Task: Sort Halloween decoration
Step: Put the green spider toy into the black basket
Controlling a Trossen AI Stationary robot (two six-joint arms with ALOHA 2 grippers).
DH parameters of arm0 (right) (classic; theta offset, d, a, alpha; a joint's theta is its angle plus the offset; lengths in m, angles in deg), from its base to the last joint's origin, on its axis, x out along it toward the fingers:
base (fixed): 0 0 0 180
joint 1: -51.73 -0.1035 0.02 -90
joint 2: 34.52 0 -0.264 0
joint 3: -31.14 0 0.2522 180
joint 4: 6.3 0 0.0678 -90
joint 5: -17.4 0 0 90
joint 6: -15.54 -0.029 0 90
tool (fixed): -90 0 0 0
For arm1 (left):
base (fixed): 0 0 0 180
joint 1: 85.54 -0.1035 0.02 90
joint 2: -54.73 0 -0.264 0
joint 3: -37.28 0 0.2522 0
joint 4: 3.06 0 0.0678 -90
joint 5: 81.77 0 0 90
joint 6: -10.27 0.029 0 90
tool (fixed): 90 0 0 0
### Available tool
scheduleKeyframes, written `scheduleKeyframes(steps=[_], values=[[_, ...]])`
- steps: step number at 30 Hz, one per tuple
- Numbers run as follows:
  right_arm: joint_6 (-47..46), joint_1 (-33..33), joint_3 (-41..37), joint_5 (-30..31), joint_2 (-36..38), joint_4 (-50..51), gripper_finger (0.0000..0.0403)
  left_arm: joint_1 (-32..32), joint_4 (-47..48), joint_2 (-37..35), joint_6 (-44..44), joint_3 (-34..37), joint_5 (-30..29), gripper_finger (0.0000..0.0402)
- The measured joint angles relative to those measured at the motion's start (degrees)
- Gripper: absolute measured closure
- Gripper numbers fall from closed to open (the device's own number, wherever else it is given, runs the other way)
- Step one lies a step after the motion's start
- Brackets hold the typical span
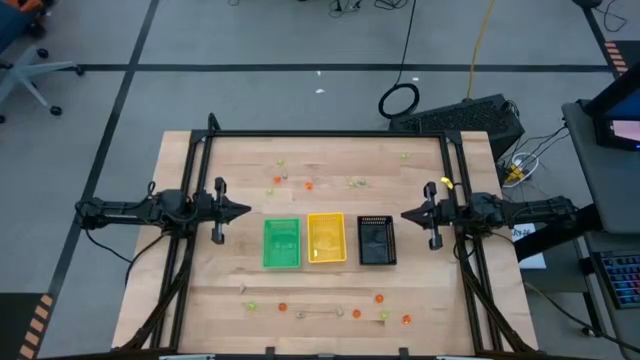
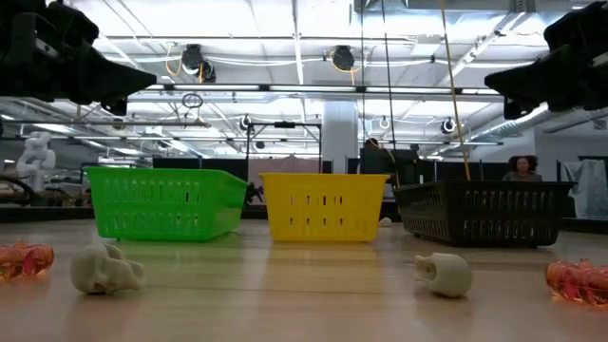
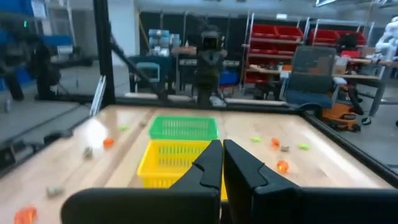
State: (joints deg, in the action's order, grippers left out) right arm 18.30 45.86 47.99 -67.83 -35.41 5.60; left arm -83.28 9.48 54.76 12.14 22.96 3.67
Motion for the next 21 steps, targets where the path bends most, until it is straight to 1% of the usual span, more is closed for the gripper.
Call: scheduleKeyframes(steps=[3, 6, 14, 21], values=[[0.05, 0.06, 4.10, 1.53, -1.26, 5.48, 0.0403, 0.00, 0.02, -0.01, 0.01, 0.01, 0.02, 0.0393], [-0.02, 0.07, 9.32, 1.43, -3.56, 9.66, 0.0403, 0.00, 0.00, -0.01, 0.00, 0.01, 0.02, 0.0393], [0.95, 0.07, 24.16, 1.42, -12.80, 21.11, 0.0403, 0.00, 0.00, -0.01, 0.02, 0.00, 0.00, 0.0393], [1.14, 0.07, 36.78, 1.20, -20.29, 26.93, 0.0403, 0.00, 0.00, -0.01, 0.02, 0.00, 0.00, 0.0393]])
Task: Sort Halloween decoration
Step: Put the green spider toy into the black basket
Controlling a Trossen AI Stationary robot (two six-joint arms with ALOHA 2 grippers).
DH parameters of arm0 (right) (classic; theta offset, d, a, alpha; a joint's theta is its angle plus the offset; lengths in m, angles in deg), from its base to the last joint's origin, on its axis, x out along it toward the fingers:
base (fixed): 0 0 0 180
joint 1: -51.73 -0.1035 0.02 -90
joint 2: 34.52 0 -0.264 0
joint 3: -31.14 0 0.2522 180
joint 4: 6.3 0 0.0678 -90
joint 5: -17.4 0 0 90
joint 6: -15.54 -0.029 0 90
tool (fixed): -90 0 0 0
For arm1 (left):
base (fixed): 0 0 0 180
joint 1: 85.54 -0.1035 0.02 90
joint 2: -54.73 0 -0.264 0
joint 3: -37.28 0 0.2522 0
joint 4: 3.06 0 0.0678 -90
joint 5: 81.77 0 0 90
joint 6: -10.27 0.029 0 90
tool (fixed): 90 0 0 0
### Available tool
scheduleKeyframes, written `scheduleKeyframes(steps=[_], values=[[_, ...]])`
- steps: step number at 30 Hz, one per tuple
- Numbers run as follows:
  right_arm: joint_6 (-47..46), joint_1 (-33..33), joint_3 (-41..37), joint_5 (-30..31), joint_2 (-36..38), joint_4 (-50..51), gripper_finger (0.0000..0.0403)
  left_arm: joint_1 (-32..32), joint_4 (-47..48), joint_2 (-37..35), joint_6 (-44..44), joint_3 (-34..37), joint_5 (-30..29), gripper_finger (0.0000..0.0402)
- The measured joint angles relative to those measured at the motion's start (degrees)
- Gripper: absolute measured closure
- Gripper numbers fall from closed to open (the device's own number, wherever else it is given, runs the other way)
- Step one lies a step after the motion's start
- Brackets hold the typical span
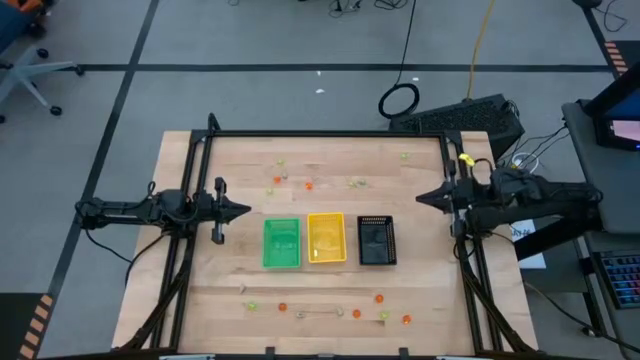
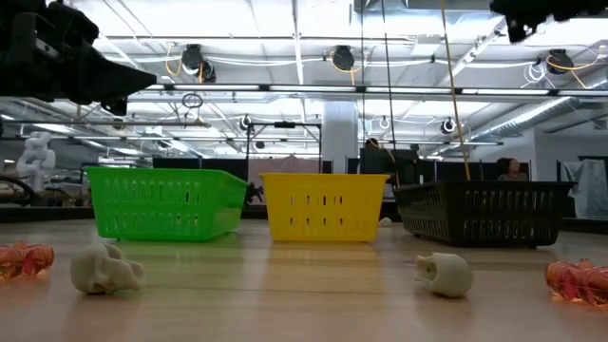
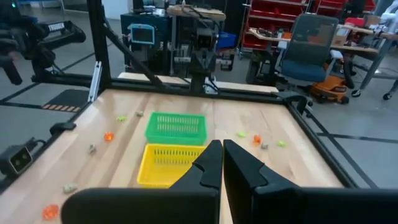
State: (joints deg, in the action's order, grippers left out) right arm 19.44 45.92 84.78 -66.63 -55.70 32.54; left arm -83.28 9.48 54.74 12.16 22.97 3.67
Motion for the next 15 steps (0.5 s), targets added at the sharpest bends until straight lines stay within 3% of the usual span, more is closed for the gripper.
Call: scheduleKeyframes(steps=[15], values=[[0.00, 0.00, 25.86, -0.04, -13.84, 13.21, 0.0403, 0.00, -0.02, 0.00, -0.01, 0.00, 0.02, 0.0393]])
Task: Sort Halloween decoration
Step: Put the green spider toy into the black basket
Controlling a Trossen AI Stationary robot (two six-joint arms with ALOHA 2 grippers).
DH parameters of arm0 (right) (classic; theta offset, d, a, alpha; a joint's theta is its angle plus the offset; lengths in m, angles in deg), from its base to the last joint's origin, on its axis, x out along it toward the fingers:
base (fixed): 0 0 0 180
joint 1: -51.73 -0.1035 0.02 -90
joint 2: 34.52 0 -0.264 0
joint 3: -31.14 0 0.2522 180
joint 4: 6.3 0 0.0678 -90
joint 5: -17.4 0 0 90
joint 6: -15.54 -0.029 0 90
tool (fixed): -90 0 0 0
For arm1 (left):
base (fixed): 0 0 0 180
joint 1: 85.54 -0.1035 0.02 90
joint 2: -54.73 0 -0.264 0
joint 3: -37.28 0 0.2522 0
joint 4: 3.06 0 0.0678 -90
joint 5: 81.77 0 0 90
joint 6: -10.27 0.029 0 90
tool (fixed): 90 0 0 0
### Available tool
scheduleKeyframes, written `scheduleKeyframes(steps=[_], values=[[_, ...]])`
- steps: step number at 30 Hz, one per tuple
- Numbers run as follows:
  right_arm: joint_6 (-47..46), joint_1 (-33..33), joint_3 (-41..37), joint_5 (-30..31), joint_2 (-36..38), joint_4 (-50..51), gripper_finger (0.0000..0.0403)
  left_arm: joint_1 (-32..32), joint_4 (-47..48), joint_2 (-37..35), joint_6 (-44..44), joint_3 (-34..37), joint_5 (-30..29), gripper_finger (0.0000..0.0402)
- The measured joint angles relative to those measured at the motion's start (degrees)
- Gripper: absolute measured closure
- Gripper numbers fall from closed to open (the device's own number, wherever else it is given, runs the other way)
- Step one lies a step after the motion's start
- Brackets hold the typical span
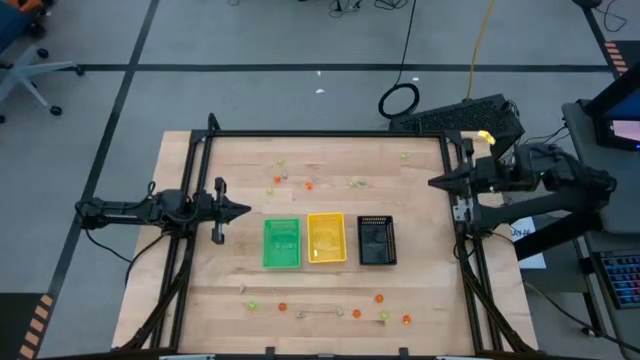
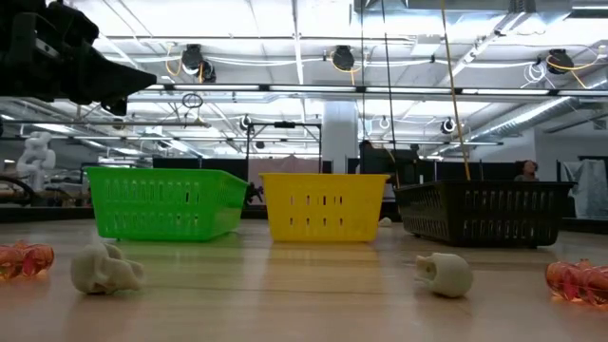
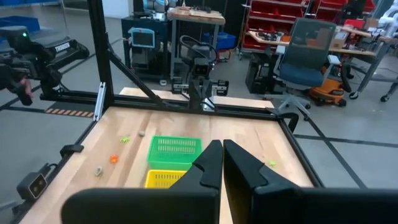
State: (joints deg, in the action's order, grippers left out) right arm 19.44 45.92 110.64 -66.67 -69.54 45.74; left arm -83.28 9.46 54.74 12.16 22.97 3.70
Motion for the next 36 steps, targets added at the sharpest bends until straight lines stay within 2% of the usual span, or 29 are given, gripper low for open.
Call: scheduleKeyframes(steps=[8, 15, 20, 23, 27, 36], values=[[-0.01, 0.00, 11.31, 0.00, -7.16, 7.13, 0.0403, 0.00, 0.00, 0.00, 0.00, 0.02, -0.01, 0.0393], [0.41, 0.00, 13.53, 0.02, -10.07, 8.88, 0.0403, 0.00, -0.78, 0.02, -0.07, 0.04, -0.02, 0.0393], [1.71, 0.00, 13.53, 0.02, -10.71, 8.83, 0.0403, 0.00, -6.07, 0.26, -14.59, -0.96, -3.16, 0.0393], [1.73, -0.02, 13.53, 0.11, -10.85, 8.77, 0.0403, 0.00, -3.61, 1.54, -15.50, -4.87, -3.03, 0.0393], [1.73, -0.01, 13.53, 0.18, -10.88, 8.77, 0.0403, 0.00, -0.55, 5.72, -10.03, -11.50, -3.13, 0.0393], [1.73, -0.01, 13.53, 0.29, -10.96, 8.76, 0.0403, 0.00, 0.92, 22.55, 0.08, -32.23, -3.46, 0.0393]])
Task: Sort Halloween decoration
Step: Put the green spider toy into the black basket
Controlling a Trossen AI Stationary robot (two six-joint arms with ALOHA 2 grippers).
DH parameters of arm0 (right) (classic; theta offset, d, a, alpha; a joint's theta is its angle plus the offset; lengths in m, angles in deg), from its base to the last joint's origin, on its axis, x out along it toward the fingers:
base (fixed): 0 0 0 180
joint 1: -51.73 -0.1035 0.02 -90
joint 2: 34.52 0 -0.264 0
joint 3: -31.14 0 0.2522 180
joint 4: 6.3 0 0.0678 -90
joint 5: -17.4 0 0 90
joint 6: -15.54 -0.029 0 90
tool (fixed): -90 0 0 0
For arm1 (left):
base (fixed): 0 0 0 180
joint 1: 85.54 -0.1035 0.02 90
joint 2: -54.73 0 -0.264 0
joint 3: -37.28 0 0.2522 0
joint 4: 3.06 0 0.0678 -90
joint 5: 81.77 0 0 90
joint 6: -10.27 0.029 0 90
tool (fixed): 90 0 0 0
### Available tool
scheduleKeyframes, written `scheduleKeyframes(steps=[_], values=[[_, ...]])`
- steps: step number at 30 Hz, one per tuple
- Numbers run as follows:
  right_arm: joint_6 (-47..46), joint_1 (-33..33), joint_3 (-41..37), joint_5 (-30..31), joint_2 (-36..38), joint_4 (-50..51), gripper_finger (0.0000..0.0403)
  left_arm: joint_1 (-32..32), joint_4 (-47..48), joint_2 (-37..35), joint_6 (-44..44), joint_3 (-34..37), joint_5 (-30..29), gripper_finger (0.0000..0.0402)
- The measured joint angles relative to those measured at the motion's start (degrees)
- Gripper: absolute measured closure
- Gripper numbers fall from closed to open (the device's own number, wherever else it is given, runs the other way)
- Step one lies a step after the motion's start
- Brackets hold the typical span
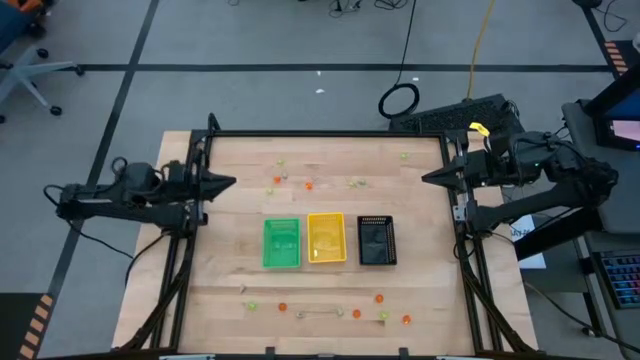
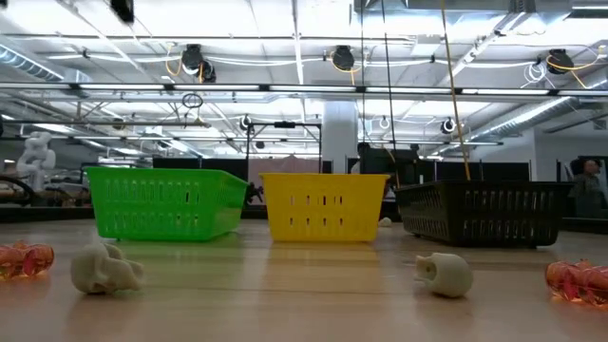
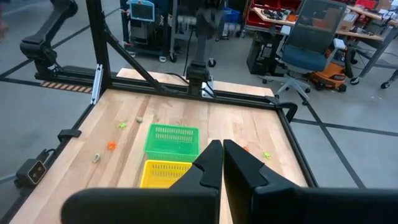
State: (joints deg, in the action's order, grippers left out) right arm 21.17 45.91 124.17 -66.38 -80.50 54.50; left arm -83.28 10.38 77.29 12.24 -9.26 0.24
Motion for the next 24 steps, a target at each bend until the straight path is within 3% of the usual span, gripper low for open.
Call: scheduleKeyframes(steps=[6, 15, 18, 24], values=[[-0.26, 0.01, 0.00, 3.05, -0.41, 2.23, 0.0403, 0.00, 2.52, 14.26, 3.19, -16.98, -2.29, 0.0393], [-2.09, 0.64, 0.00, 3.12, -2.64, 9.28, 0.0403, 0.00, 15.53, 34.48, 3.40, -40.52, -3.44, 0.0393], [-5.48, 0.63, 0.00, 3.85, -3.75, 10.23, 0.0403, 0.00, 17.78, 39.60, 2.95, -46.03, -4.69, 0.0393], [-8.40, 1.60, 0.00, 13.45, -6.64, 12.44, 0.0403, 0.00, 18.15, 45.78, -3.85, -50.78, -8.81, 0.0393]])
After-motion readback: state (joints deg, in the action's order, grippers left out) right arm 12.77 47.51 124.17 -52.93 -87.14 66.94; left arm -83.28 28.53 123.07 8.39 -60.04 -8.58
